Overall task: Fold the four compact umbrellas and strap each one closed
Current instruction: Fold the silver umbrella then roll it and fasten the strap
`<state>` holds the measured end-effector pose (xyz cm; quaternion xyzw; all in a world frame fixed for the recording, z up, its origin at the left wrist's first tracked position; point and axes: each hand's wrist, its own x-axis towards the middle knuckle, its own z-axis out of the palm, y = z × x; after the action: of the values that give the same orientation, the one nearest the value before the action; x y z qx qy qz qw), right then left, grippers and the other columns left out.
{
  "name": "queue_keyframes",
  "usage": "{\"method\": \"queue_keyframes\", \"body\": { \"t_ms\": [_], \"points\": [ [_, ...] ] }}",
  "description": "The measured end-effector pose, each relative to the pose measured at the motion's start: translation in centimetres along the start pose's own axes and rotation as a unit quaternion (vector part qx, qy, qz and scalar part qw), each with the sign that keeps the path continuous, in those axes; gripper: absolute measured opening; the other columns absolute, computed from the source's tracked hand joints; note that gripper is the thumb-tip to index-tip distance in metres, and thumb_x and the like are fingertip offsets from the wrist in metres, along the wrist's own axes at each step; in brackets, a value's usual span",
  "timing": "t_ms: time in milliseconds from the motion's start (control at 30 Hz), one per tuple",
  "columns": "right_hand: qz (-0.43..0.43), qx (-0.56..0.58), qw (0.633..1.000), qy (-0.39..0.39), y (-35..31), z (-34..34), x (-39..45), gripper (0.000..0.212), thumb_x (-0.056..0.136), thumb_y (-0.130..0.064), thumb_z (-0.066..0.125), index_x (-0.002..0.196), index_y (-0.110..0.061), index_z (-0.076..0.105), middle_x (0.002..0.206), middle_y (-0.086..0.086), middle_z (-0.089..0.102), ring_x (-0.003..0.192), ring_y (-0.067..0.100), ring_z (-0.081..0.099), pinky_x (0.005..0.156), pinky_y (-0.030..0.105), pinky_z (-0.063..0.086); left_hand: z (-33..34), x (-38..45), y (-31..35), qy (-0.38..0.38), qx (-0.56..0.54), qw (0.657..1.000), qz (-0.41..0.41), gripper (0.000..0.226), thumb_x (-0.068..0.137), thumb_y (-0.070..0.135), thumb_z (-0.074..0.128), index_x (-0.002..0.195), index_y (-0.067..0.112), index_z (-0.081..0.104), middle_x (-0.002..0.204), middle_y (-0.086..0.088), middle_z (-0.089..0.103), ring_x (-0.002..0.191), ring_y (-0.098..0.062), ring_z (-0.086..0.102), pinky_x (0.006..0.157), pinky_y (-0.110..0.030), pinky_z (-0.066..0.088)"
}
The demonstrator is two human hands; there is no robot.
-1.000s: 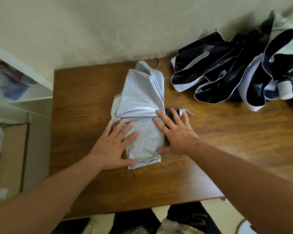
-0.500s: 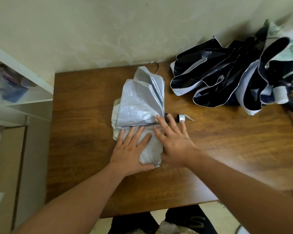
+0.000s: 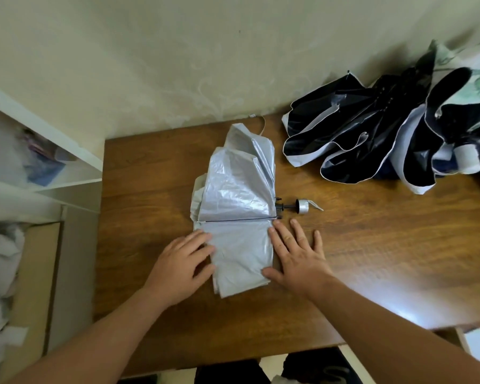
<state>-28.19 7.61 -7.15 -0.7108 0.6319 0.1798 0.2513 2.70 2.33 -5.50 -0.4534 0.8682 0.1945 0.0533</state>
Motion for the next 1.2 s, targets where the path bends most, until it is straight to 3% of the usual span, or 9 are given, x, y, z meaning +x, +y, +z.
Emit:
{"method": "queue_keyframes", "body": {
  "t_ms": [67, 133, 367, 467, 733, 867, 933, 1033, 1200],
  "points": [
    [0.002, 0.003, 1.000, -0.006, -0.1, -0.2, -0.1, 0.095, 0.092, -0.086, 0.012, 0.155, -0.033, -0.035, 0.162, -0.013, -0.042, 0.150, 0.025, -0.038, 0.121, 0.069, -0.009, -2.6, 2.0, 0.4, 0.142, -0.066, 0.985, -0.078, 0.037, 0.104, 0.047, 0.046, 0.113, 0.028, 0.076, 0.125, 0.011, 0.064, 0.123, -0.011, 0.050, 0.101, -0.044, 0.050],
    [0.002, 0.001, 1.000, -0.006, -0.1, -0.3, -0.1, 0.095, 0.092, -0.086, 0.011, 0.155, -0.033, -0.035, 0.162, -0.013, -0.042, 0.150, 0.025, -0.038, 0.121, 0.069, -0.009, -5.5, 5.2, 1.2, 0.217, -0.135, 0.950, -0.179, 0.024, 0.103, 0.039, 0.054, 0.114, 0.025, 0.071, 0.116, 0.010, 0.059, 0.115, -0.014, 0.048, 0.096, -0.037, 0.046],
    [0.009, -0.007, 1.000, -0.024, -0.3, -0.4, 0.1, 0.095, 0.091, -0.087, 0.010, 0.155, -0.033, -0.035, 0.161, -0.014, -0.043, 0.150, 0.024, -0.038, 0.122, 0.069, -0.008, -11.2, 14.6, 2.4, 0.101, -0.491, 0.817, -0.284, 0.064, 0.104, 0.039, 0.062, 0.160, 0.044, 0.032, 0.144, 0.003, 0.053, 0.129, -0.017, 0.054, 0.102, -0.036, 0.048],
    [0.008, -0.004, 0.999, -0.031, -0.2, -0.4, 0.2, 0.096, 0.091, -0.087, 0.012, 0.155, -0.034, -0.036, 0.161, -0.014, -0.044, 0.150, 0.024, -0.038, 0.122, 0.069, -0.006, -11.9, 15.1, 2.6, 0.160, -0.486, 0.818, -0.262, 0.053, 0.102, 0.026, 0.068, 0.151, 0.038, 0.051, 0.128, 0.003, 0.064, 0.112, -0.010, 0.063, 0.085, -0.023, 0.051],
    [0.002, 0.026, 0.999, -0.035, -0.2, -1.7, -0.1, 0.096, 0.095, -0.081, 0.029, 0.160, -0.036, -0.025, 0.164, -0.018, -0.036, 0.155, 0.022, -0.029, 0.124, 0.067, -0.002, -12.6, 13.3, 3.3, 0.183, -0.471, 0.827, -0.247, 0.042, 0.094, 0.014, 0.079, 0.132, 0.028, 0.071, 0.117, 0.008, 0.073, 0.110, -0.012, 0.069, 0.098, -0.038, 0.060],
    [-0.015, 0.096, 0.995, -0.037, 0.4, -3.9, -0.7, 0.092, 0.099, -0.068, 0.047, 0.165, -0.036, -0.008, 0.172, -0.018, -0.013, 0.160, 0.018, -0.013, 0.126, 0.064, 0.008, -13.1, 11.4, 4.5, 0.181, -0.485, 0.823, -0.234, 0.047, 0.091, 0.012, 0.081, 0.135, 0.027, 0.069, 0.113, 0.010, 0.075, 0.105, -0.008, 0.072, 0.096, -0.035, 0.061],
    [-0.004, 0.146, 0.989, -0.028, 0.8, -5.6, -1.2, 0.081, 0.100, -0.057, 0.055, 0.165, -0.038, 0.010, 0.171, -0.008, 0.020, 0.158, 0.023, 0.019, 0.121, 0.057, 0.032, -13.3, 10.3, 5.2, 0.183, -0.490, 0.824, -0.216, 0.046, 0.091, 0.009, 0.080, 0.133, 0.026, 0.070, 0.109, 0.015, 0.076, 0.102, -0.003, 0.072, 0.098, -0.034, 0.060],
    [0.029, 0.194, 0.975, 0.108, 1.0, -8.3, -2.0, 0.032, 0.099, -0.043, 0.059, 0.129, -0.031, 0.064, 0.117, -0.002, 0.072, 0.108, 0.025, 0.067, 0.084, 0.043, 0.058, -13.4, 8.8, 6.0, 0.186, -0.496, 0.823, -0.205, 0.044, 0.092, 0.007, 0.079, 0.130, 0.028, 0.072, 0.111, 0.017, 0.076, 0.102, 0.001, 0.072, 0.100, -0.033, 0.059],
    [0.028, 0.299, 0.912, 0.279, -0.4, -12.9, -2.4, 0.028, 0.093, -0.033, 0.073, 0.119, -0.020, 0.071, 0.099, -0.004, 0.071, 0.092, 0.017, 0.065, 0.080, 0.033, 0.053, -13.2, 7.1, 7.0, 0.203, -0.489, 0.825, -0.197, 0.044, 0.092, 0.006, 0.078, 0.132, 0.025, 0.071, 0.118, 0.013, 0.075, 0.106, 0.001, 0.070, 0.103, -0.032, 0.057]
  ]
}}
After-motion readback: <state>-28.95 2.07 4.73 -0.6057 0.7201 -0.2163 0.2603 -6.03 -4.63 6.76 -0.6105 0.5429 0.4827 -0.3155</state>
